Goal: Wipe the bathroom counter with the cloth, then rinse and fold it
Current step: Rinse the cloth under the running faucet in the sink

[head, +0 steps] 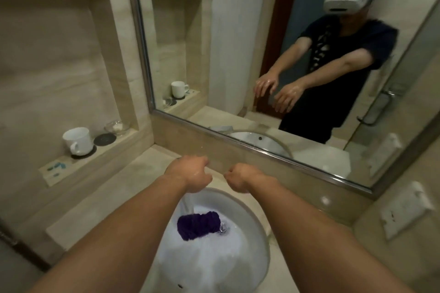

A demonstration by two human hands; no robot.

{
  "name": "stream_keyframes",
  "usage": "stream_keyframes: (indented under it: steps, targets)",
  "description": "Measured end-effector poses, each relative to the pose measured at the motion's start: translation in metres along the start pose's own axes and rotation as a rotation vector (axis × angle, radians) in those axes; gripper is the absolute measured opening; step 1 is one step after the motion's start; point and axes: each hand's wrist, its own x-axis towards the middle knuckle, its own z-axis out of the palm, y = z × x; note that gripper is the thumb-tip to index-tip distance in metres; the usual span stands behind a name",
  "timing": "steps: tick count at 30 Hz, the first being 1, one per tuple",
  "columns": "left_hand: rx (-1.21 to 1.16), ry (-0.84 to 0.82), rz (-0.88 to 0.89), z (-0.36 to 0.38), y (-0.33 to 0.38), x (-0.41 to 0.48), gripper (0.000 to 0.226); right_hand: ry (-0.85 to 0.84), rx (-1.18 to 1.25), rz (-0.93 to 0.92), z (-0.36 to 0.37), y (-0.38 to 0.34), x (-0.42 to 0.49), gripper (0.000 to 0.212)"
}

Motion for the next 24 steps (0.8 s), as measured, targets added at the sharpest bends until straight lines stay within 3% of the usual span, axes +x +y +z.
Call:
stream_keyframes:
  steps: [8, 14, 24]
  targets:
    - [0.008, -0.028, 0.086, -0.031, -0.039, -0.026, 0.045, 0.022, 0.058, 0.135, 0.008, -0.012, -0.05, 0.052]
    - [0.012, -0.04, 0.191, -0.038, -0.015, -0.022, 0.057, 0.057, 0.051, 0.172, -0.004, -0.012, -0.066, 0.054]
    - [0.037, -0.074, 0.239, -0.026, 0.003, 0.017, 0.054, 0.024, 0.108, 0.149, -0.014, 0.011, -0.034, 0.052]
